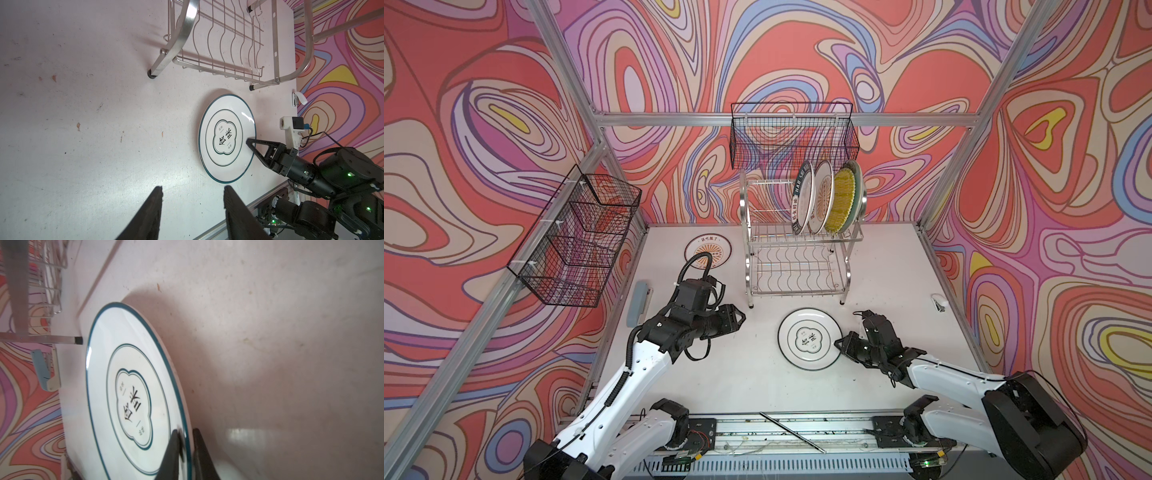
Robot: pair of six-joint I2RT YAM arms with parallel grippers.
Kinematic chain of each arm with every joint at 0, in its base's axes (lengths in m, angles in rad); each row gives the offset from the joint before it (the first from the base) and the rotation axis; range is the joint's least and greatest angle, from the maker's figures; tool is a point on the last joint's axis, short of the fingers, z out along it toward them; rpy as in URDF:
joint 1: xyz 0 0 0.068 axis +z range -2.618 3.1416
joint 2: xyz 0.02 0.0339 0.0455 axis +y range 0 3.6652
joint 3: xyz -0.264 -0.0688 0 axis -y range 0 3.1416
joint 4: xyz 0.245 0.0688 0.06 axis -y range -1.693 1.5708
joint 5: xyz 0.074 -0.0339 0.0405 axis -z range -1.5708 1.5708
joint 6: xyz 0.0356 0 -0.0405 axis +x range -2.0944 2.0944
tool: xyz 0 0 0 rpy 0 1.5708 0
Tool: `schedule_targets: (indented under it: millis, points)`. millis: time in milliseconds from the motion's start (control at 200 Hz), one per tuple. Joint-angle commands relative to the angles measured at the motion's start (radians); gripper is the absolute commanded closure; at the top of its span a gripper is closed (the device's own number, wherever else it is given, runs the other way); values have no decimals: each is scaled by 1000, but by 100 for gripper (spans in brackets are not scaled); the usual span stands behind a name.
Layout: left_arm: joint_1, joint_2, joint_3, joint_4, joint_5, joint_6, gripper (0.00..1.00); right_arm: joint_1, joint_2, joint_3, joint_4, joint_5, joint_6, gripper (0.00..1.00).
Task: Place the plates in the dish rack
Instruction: 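Lower the right gripper onto the plate's rim while the left gripper approaches the plate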
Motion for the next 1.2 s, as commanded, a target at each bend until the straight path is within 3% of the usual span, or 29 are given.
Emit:
schedule_targets:
  millis: [0,526,876,1192]
  points:
    - [-9,1,24,13,0,19,49,-1,-19,-8,-87,26,-35,97]
    - [-61,-67,42,29,-20,62,48,-2,-102,202,-413,-15,-93,100]
    - [-105,-52,6,69,1,-13,48,-1,-185,275,-391,-144,-111,100]
    - [-135,-47,-62,224,73,-124,49,-2,-236,330,-349,-227,-100,100]
